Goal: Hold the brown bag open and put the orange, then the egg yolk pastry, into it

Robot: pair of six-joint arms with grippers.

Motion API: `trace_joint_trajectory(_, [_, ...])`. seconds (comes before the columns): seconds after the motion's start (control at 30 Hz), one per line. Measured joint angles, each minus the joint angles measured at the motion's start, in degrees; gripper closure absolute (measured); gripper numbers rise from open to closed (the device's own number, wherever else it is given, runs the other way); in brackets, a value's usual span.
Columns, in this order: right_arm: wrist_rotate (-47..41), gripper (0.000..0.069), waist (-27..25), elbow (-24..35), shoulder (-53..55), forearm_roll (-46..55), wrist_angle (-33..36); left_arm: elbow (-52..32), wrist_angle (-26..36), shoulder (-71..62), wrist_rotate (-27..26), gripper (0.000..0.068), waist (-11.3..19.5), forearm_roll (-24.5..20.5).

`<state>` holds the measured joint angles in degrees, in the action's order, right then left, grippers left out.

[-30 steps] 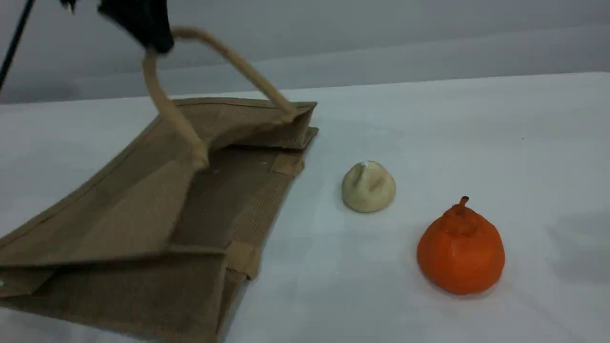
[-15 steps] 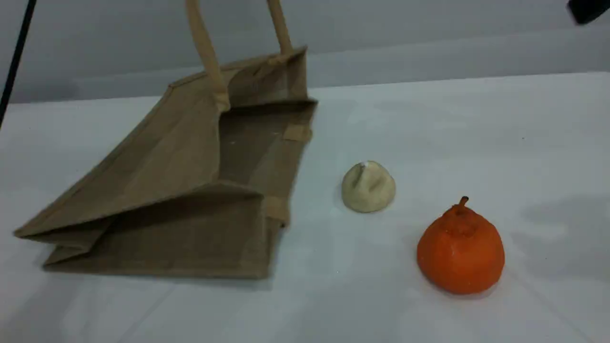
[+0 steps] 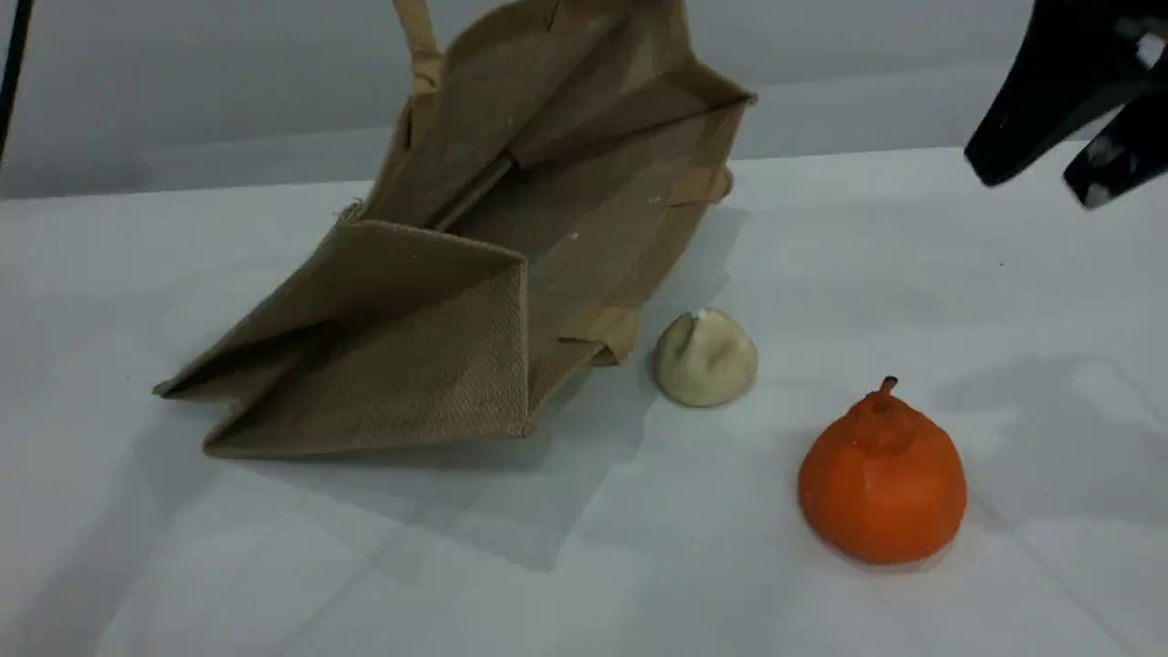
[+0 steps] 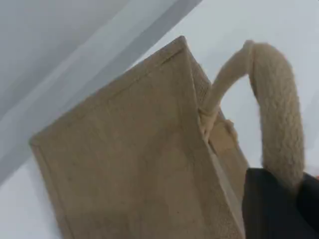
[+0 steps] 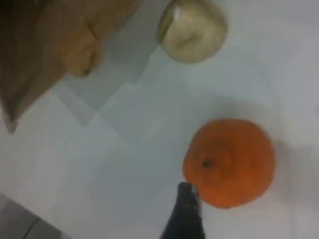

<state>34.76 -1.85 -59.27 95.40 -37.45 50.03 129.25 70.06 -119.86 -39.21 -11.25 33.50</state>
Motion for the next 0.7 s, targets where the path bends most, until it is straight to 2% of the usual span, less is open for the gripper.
trace_joint_trajectory(0.1, [0.0,0.0139,1.4,0.0,1.2,0.1,0.0,0.0,0.0,0.1,-1.9,0.0587,-0.6,-0.1])
trace_joint_trajectory(0.27, [0.4,0.0139,4.5,0.0,3.8,0.5,0.0,0.0,0.0,0.1,-6.8,0.0587,-3.2,1.2])
trace_joint_trajectory(0.4, [0.4,0.0139,6.3,0.0,4.9,0.7,0.3,0.0,-0.1,0.2,-7.1,0.0587,-4.5,1.2])
trace_joint_trajectory(0.7, [0.2,0.0139,9.9,0.0,9.7,1.5,-1.9,0.1,-0.1,1.7,-7.1,0.0587,-5.5,1.2])
